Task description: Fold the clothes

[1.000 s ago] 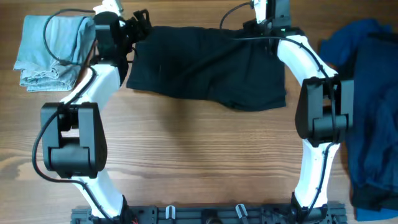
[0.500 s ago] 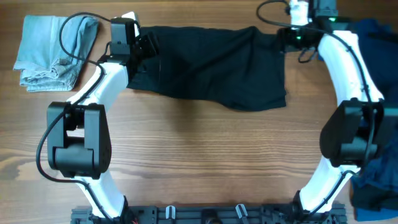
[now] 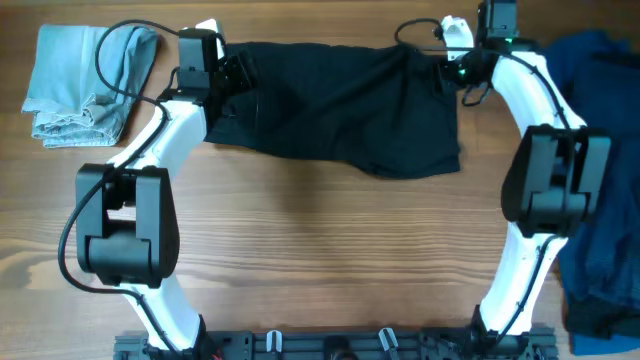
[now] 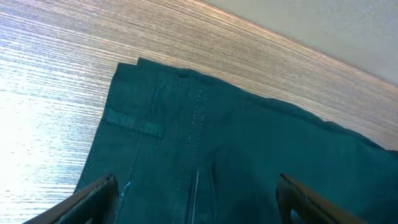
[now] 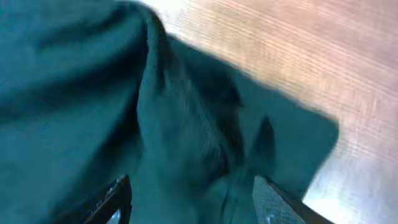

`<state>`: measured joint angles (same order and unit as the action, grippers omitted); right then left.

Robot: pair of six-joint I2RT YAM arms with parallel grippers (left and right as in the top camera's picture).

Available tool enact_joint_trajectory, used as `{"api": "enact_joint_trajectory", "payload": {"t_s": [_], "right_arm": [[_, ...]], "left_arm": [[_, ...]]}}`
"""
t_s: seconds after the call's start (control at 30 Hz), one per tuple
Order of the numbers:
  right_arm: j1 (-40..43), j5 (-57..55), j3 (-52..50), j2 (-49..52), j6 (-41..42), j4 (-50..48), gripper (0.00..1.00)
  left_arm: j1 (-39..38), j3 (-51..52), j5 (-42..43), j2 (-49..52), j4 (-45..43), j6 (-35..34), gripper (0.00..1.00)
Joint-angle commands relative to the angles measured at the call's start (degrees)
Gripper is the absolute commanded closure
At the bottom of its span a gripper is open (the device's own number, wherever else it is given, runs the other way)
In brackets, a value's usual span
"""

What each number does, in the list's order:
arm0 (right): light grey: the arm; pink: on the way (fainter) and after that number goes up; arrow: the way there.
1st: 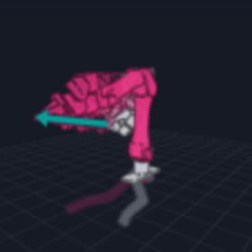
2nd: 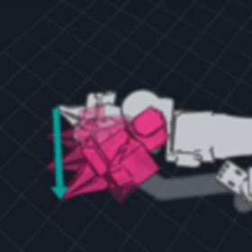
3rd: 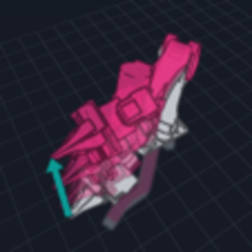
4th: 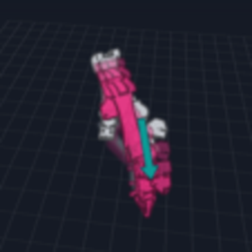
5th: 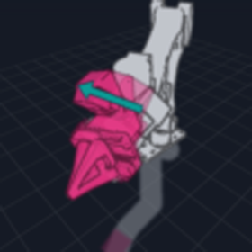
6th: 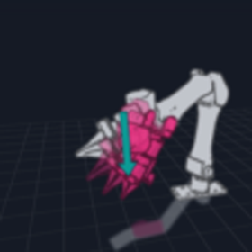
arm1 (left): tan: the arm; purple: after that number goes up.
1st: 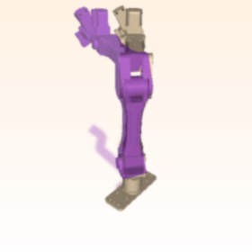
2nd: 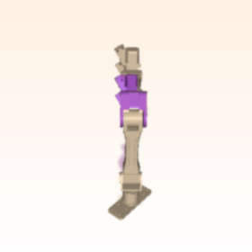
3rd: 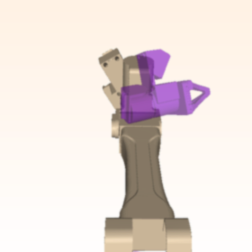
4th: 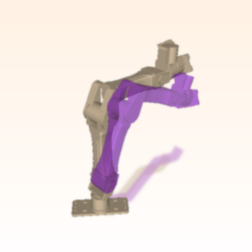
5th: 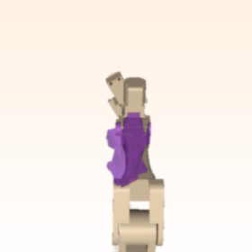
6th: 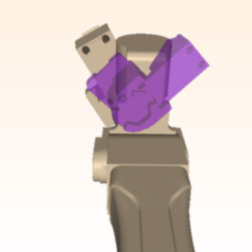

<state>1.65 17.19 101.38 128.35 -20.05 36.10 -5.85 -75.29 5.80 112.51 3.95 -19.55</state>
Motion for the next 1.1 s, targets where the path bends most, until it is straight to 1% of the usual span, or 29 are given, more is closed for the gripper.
{"api": "enact_joint_trajectory", "payload": {"t_s": [0.0,0.03,0.13,0.3,0.4,0.43,0.47,0.5,0.6,0.67,0.77,0.8,0.83,0.9,0.97,1.07], "right_arm": [[-0.3,0.7,0.1,1.5,-3.5,-6.7,0.57],[-0.3,-1.2,0.1,1.6,-1.9,-9.1,0.62],[-0.3,-5.6,0.1,1.9,1.4,-14.8,0.70],[-0.3,-9.0,0.1,7.0,2.1,-20.6,0.72],[0.2,-11.5,0.4,6.2,6.2,-22.6,0.60],[0.4,-11.5,0.9,4.4,6.6,-22.8,0.52],[0.6,-11.5,1.4,2.1,6.6,-22.4,0.41],[0.9,-11.5,1.7,-0.8,7.0,-21.8,0.38],[1.0,-11.5,1.7,-9.2,9.8,-16.9,0.35],[1.0,-8.7,1.7,-15.6,10.9,-7.7,0.36],[0.9,-4.4,1.7,-19.1,11.0,5.4,0.40],[0.9,-3.3,1.7,-19.3,11.0,11.7,0.41],[0.9,-3.2,1.5,-19.1,11.6,17.5,0.46],[1.0,-3.2,-0.9,-18.6,15.2,25.8,0.54],[1.0,-3.2,-6.4,-18.4,18.8,29.0,0.57],[1.0,-3.3,-14.0,-18.4,18.5,25.7,0.57]], "left_arm": [[0.3,-0.7,-0.6,-0.5,0.2,1.2,0.19],[0.3,-0.7,-0.6,-0.5,0.2,1.2,0.19],[0.3,-0.7,-0.8,-0.5,0.2,1.2,0.18],[0.6,-0.7,-4.0,-0.5,0.2,1.2,0.16],[0.7,-0.8,-3.9,-0.6,0.0,2.8,0.15],[0.7,-0.8,-4.0,-0.9,-0.1,3.0,0.15],[0.7,-0.8,-4.0,-1.2,-0.3,3.3,0.14],[0.7,-0.9,-4.0,-1.7,-0.3,3.3,0.14],[0.5,-0.9,-4.0,-2.4,-0.2,3.3,0.14],[0.5,-0.8,-4.0,-2.4,1.1,3.3,0.15],[0.5,-0.8,-4.0,-2.4,3.8,3.3,0.15],[0.5,-0.8,-4.0,-2.4,4.9,3.3,0.15],[0.5,-0.8,-4.0,-2.4,6.4,3.3,0.14],[0.5,-0.8,-4.0,-2.4,8.9,3.3,0.12],[0.5,-0.8,-4.0,-2.4,10.7,3.3,0.12],[0.5,-0.8,-4.0,-2.4,10.9,2.9,0.12]]}}
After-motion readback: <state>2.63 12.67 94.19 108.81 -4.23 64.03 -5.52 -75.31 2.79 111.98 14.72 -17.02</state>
